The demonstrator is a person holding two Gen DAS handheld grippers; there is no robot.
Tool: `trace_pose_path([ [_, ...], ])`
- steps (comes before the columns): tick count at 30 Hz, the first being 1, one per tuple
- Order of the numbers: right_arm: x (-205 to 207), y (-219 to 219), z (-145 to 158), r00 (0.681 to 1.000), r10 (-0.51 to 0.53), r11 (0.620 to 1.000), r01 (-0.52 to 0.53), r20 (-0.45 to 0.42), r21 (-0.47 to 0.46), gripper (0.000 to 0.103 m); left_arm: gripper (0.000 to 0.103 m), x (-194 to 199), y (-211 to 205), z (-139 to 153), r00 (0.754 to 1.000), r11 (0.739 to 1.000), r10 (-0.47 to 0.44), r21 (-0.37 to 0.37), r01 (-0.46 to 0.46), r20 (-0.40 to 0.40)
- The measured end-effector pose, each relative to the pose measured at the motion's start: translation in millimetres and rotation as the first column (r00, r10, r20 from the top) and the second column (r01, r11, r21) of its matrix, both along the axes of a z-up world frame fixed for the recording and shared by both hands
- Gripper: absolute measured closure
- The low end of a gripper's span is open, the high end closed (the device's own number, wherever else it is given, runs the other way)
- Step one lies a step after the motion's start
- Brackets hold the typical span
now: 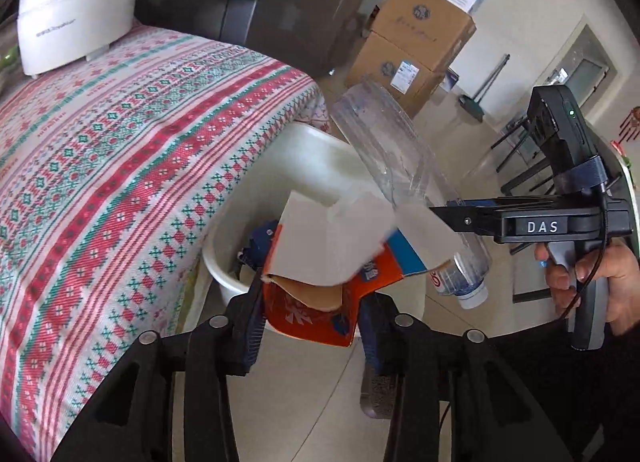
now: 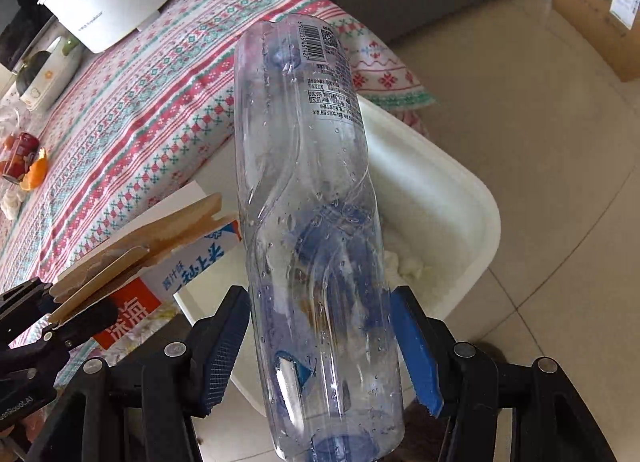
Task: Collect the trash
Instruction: 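Carry the snack box and bottle over the white bin and release both, then move both open tools back over the table toward the tissue and peel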
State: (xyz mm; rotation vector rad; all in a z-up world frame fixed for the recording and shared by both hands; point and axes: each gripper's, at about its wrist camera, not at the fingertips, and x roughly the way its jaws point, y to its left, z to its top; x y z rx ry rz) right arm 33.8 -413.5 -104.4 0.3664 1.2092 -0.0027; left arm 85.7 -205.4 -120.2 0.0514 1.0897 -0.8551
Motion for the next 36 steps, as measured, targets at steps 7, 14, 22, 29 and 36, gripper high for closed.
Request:
trace_pose_path([
  [7,3,-3,-13,0.999,-0.008,1.000,0.008,-0.054,-0.005,0.040,0.013,5,26,23,0.994,0.995,0.050,0.086,-0.059,0.100],
  [14,10,11,-34,0.987,0.016,1.000,-0.014,-0.160,0.018,0.039,0.011,4,71,30,0.986,0.982,0.135,0.120,-0.147,0.098],
  [22,21,22,-45,0.974,0.014,1.000,-0.010,-0.225,0.021,0.038,0.010,-10,119,34,0.974,0.965,0.196,0.156,-0.212,0.114],
  [29,34,39,-20,0.986,0.009,1.000,-0.010,-0.168,-0.003,0.020,0.010,-17,172,39,0.948,0.936,0.294,0.161,-0.311,0.121],
  [36,50,82,7,0.993,0.081,0.997,-0.082,-0.088,-0.015,0.017,0.010,-17,230,39,0.903,0.888,0.411,0.170,-0.428,0.125],
])
